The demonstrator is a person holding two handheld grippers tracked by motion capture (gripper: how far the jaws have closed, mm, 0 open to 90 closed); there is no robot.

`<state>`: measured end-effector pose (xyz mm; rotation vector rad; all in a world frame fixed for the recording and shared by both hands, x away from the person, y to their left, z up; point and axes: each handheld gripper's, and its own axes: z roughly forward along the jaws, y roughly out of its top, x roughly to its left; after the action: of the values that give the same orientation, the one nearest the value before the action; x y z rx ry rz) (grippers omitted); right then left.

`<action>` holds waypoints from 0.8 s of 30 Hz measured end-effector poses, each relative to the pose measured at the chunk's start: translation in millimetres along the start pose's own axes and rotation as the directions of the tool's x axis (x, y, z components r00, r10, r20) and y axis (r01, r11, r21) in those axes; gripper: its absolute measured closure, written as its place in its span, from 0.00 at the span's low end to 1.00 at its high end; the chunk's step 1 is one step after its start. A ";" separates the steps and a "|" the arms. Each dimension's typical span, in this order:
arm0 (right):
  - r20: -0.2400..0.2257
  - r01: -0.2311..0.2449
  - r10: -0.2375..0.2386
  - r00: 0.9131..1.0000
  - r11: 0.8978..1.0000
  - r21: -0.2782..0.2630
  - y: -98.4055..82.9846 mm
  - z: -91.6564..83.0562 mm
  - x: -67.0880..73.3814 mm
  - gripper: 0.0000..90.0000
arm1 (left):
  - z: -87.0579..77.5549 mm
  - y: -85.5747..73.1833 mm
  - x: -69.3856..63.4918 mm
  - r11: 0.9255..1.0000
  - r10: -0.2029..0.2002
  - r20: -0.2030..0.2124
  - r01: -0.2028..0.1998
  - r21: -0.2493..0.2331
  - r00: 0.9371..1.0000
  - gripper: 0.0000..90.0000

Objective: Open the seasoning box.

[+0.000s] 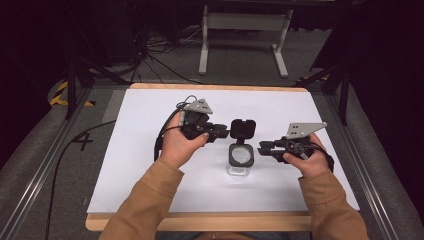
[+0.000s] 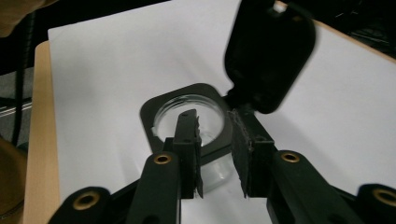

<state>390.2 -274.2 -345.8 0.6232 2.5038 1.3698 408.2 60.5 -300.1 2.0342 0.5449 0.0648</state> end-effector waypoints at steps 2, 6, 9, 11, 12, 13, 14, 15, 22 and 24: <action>0.000 -0.006 0.006 1.000 1.000 -0.004 1.3 -3.8 -4.3 0.79 | -5.7 -2.3 -1.1 1.000 0.002 -0.006 -0.002 -0.001 1.000 0.83; 0.025 -0.015 0.015 1.000 1.000 0.003 5.1 -11.4 -15.3 0.76 | -26.1 -14.4 -1.9 1.000 0.000 -0.052 0.001 0.022 0.999 0.80; 0.051 -0.041 0.039 0.998 0.998 0.042 4.4 -12.7 -22.6 0.75 | -39.2 -24.5 3.8 0.998 -0.001 -0.099 0.007 0.063 0.995 0.76; 0.067 -0.063 0.059 0.996 0.997 0.054 2.2 -12.9 -27.0 0.75 | -49.1 -34.6 9.6 0.998 -0.009 -0.133 0.018 0.067 0.991 0.74; 0.080 -0.073 0.068 0.994 0.995 0.065 0.4 -13.1 -29.8 0.75 | -53.9 -39.1 12.2 0.997 -0.013 -0.138 0.023 0.070 0.990 0.72; 0.093 -0.082 0.074 0.993 0.994 0.076 -1.2 -13.2 -31.6 0.74 | -58.2 -44.2 14.8 0.997 -0.022 -0.139 0.032 0.070 0.990 0.72; 0.106 -0.088 0.079 0.991 0.992 0.085 -2.9 -13.6 -33.1 0.73 | -61.3 -49.9 17.1 0.997 -0.040 -0.146 0.049 0.061 0.988 0.70; 0.114 -0.091 0.080 0.990 0.992 0.091 -4.4 -13.9 -35.1 0.72 | -63.9 -54.0 19.4 0.996 -0.045 -0.150 0.055 0.066 0.988 0.69; 0.206 -0.178 0.153 0.966 0.978 0.109 -17.7 -14.9 -49.0 0.57 | -74.3 -91.6 40.2 0.979 -0.061 -0.289 0.114 0.171 0.955 0.57; 0.255 -0.203 0.166 0.952 0.971 0.125 -24.1 -14.6 -55.3 0.52 | -74.6 -100.4 46.7 0.971 -0.084 -0.299 0.145 0.190 0.951 0.53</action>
<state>427.4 -322.2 -358.8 1.0157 2.4115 1.0890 395.0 181.5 -354.9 2.2084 0.8859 0.2472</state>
